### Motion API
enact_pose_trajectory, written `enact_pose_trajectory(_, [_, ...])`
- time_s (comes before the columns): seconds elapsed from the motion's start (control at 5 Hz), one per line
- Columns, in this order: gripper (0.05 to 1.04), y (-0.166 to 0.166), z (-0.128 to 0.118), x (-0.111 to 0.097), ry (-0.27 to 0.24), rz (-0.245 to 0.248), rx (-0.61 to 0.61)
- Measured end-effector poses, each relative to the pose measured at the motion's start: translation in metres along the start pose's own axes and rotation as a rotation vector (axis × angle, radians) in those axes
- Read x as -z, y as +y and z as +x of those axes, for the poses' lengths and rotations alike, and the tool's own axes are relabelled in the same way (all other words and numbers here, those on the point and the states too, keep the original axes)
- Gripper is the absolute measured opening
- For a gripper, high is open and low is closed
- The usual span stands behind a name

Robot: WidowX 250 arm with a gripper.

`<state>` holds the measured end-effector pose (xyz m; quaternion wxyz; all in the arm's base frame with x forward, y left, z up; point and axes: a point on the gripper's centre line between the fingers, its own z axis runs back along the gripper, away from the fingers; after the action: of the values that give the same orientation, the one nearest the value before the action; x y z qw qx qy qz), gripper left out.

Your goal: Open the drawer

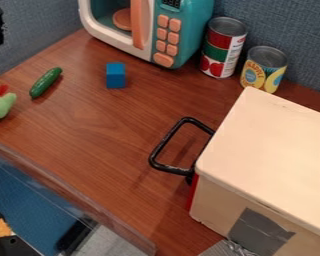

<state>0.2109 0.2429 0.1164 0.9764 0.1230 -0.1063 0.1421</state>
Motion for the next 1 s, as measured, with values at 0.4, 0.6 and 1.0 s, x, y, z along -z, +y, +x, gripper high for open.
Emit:
enact_pose_trajectory(0.4, [1.0,-0.037,-0.016,0.012,0.077,-0.102,-0.007])
enact_pose_trajectory(0.6, [1.0,-0.071,-0.019,0.002,0.093,-0.177,-0.014])
enact_pose_trajectory(1.0, [1.0,-0.127,-0.019,-0.013,0.113,-0.31,0.002])
